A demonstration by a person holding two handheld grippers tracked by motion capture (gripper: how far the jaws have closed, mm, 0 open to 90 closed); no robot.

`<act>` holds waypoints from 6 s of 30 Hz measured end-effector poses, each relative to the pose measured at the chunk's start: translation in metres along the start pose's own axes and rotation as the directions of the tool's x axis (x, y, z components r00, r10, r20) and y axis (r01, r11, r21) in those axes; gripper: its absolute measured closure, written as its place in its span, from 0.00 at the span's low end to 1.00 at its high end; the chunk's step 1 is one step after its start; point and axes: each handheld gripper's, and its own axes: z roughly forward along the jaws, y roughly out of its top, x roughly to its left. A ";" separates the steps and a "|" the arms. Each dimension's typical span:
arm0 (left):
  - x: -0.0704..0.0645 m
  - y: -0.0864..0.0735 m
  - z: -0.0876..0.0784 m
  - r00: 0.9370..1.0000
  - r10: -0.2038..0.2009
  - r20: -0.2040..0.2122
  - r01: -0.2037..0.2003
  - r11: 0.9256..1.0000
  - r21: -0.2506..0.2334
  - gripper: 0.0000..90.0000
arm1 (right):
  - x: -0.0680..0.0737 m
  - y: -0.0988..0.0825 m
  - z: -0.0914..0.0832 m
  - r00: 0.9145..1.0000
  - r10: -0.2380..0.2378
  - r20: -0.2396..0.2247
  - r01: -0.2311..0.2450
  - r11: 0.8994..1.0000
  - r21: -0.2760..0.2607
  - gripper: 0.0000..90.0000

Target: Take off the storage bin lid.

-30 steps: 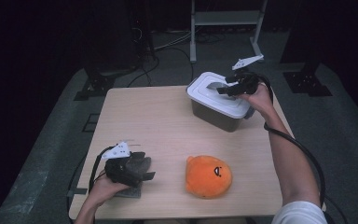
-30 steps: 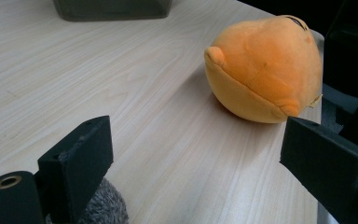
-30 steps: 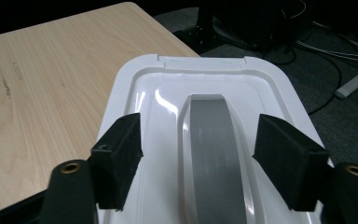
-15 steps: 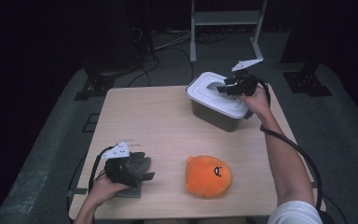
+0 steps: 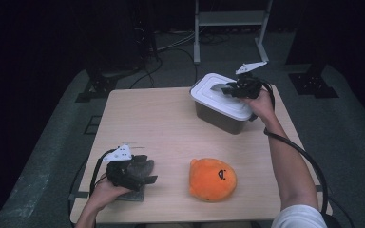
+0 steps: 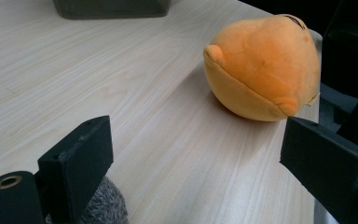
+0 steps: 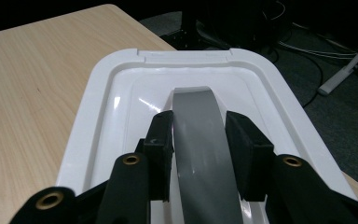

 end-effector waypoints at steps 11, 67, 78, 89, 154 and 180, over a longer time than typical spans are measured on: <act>-0.001 -0.001 -0.001 1.000 -0.003 0.002 0.003 1.000 0.001 0.10 | 0.005 -0.002 -0.004 0.999 -0.013 -0.046 0.013 1.000 0.000 0.73; -0.009 0.001 -0.002 1.000 0.013 0.011 -0.013 1.000 -0.002 0.10 | 0.102 0.013 0.003 0.895 -0.217 -0.389 0.232 0.973 -0.011 0.73; -0.010 0.000 -0.003 1.000 0.016 0.014 -0.016 1.000 -0.002 0.10 | 0.109 0.017 0.010 0.887 -0.226 -0.403 0.238 0.971 -0.021 0.73; -0.010 0.001 -0.003 1.000 0.015 0.011 -0.015 1.000 -0.001 0.10 | 0.111 0.017 0.012 0.885 -0.221 -0.410 0.232 0.972 -0.023 0.73; -0.008 -0.002 -0.015 0.999 0.012 -0.042 -0.014 0.999 -0.045 0.06 | 0.061 -0.073 -0.185 0.985 -0.087 -0.152 0.082 0.996 -0.042 0.73; -0.007 -0.002 -0.017 0.999 0.010 -0.046 -0.012 0.999 -0.048 0.06 | 0.041 -0.149 -0.199 0.993 0.019 -0.119 -0.017 1.000 0.020 0.73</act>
